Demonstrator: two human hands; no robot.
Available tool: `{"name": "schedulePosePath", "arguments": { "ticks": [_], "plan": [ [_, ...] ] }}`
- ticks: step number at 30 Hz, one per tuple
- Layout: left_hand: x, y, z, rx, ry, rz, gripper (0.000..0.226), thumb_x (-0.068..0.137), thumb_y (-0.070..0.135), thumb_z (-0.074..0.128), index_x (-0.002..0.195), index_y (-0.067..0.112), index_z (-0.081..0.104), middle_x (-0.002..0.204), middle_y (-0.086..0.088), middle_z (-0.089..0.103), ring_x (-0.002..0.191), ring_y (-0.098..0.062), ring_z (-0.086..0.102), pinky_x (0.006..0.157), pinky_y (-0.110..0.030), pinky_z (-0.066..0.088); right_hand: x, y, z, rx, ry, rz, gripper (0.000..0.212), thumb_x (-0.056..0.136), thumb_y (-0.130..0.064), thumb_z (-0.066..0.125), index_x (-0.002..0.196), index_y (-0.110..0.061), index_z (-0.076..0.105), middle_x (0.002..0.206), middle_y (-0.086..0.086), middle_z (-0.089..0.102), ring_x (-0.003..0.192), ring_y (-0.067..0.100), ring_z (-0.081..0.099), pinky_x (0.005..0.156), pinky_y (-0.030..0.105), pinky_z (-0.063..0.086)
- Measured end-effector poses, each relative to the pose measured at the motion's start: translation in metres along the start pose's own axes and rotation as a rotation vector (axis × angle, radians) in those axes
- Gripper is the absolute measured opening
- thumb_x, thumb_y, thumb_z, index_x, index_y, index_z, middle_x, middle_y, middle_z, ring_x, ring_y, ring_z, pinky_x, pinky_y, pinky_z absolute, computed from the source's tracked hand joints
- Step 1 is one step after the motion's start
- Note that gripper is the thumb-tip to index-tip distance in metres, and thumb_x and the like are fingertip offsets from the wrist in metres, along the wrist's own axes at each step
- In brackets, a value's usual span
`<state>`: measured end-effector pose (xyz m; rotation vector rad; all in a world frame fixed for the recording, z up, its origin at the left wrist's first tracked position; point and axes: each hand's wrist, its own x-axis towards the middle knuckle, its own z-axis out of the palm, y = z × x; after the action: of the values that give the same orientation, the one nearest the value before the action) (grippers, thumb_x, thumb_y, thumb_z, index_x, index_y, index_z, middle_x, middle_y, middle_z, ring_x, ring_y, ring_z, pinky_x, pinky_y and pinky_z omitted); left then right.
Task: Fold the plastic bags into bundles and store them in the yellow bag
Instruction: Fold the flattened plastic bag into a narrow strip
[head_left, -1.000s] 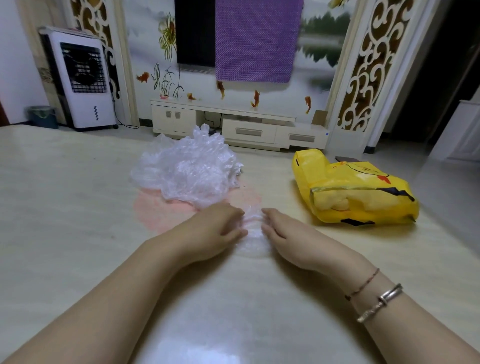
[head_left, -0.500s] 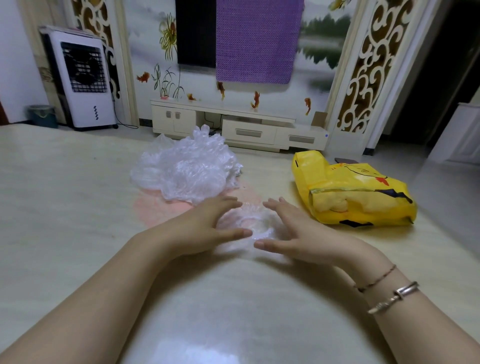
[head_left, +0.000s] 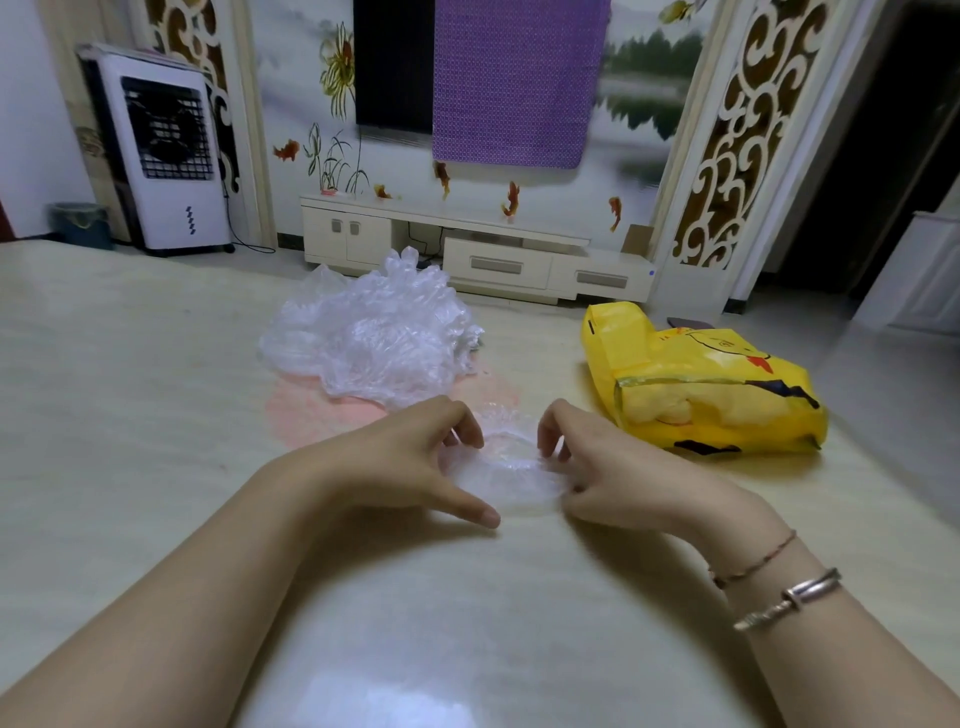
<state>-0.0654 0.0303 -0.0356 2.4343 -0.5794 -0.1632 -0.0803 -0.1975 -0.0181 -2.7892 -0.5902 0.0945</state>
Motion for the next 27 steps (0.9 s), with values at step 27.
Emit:
{"name": "schedulePosePath", "arguments": {
  "ticks": [27],
  "plan": [
    [0.019,-0.004,0.019,0.447,0.507,-0.231,0.015,0.093,0.017,0.043,0.108,0.016,0.047,0.102,-0.004,0.056,0.091,-0.031,0.056,0.069,-0.035,0.04,0.036,0.01,0.03,-0.126,0.382,0.355,0.025,0.091,-0.032,0.05,0.102,-0.008,0.05,0.102,0.011,0.058,0.095,0.033,0.056,0.068,0.037,0.04]
  ]
}}
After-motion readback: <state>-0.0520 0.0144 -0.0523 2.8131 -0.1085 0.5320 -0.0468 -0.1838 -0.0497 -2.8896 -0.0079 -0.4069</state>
